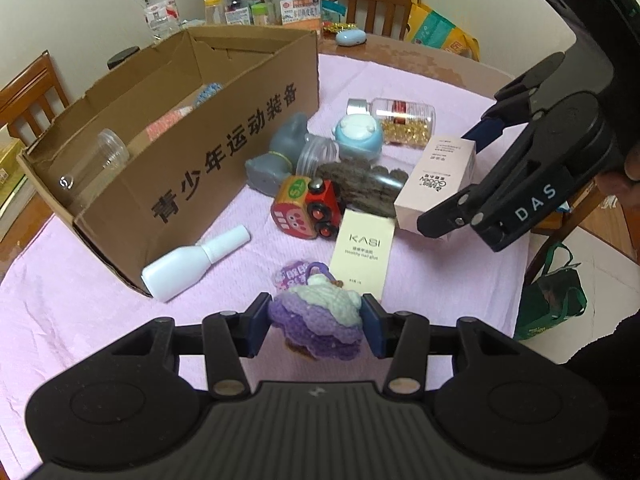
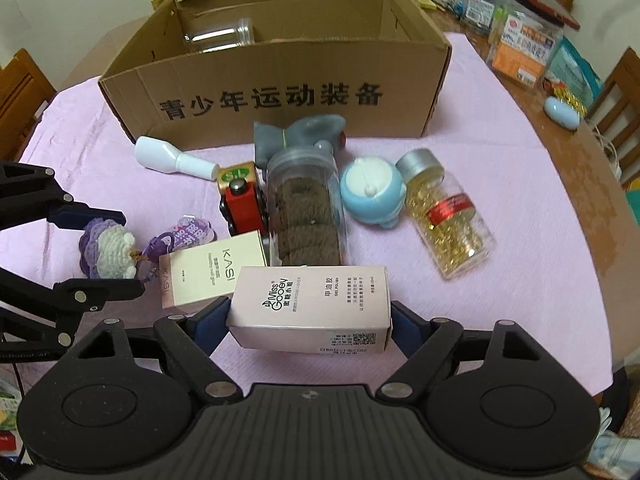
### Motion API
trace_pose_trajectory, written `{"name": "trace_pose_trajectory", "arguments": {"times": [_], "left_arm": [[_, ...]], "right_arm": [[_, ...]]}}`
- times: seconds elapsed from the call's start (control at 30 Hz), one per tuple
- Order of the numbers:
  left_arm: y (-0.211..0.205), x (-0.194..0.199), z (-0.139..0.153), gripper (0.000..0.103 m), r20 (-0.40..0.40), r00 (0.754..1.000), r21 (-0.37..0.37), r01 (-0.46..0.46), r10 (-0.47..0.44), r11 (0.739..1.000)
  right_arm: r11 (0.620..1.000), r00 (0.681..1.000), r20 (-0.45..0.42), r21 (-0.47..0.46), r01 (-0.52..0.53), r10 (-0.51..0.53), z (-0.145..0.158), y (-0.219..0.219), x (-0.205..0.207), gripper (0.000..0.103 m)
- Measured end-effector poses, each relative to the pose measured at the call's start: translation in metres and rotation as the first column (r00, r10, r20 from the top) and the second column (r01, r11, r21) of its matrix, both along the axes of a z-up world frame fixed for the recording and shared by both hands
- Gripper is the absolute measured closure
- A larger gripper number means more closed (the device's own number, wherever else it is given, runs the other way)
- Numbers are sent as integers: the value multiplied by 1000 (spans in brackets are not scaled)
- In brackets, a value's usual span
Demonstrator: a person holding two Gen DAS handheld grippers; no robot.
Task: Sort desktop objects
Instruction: 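Grasp the purple crochet flower with the left tool while the right tool grasps the pink box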
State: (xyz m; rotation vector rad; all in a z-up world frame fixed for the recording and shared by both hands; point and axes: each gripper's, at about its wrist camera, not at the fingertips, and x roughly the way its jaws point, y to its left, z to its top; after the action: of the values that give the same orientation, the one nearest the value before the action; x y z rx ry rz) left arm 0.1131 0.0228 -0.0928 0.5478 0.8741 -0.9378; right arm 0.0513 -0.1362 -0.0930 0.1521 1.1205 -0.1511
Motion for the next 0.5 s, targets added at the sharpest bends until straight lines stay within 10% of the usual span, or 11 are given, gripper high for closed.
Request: {"name": "trace_pose_trajectory", "arguments": {"times": [0.5], "left_arm": [[-8, 1, 33, 56, 19, 998, -33, -60, 60, 998]], "right_arm": [[993, 991, 66, -38, -116, 118, 34, -12, 10, 16]]}}
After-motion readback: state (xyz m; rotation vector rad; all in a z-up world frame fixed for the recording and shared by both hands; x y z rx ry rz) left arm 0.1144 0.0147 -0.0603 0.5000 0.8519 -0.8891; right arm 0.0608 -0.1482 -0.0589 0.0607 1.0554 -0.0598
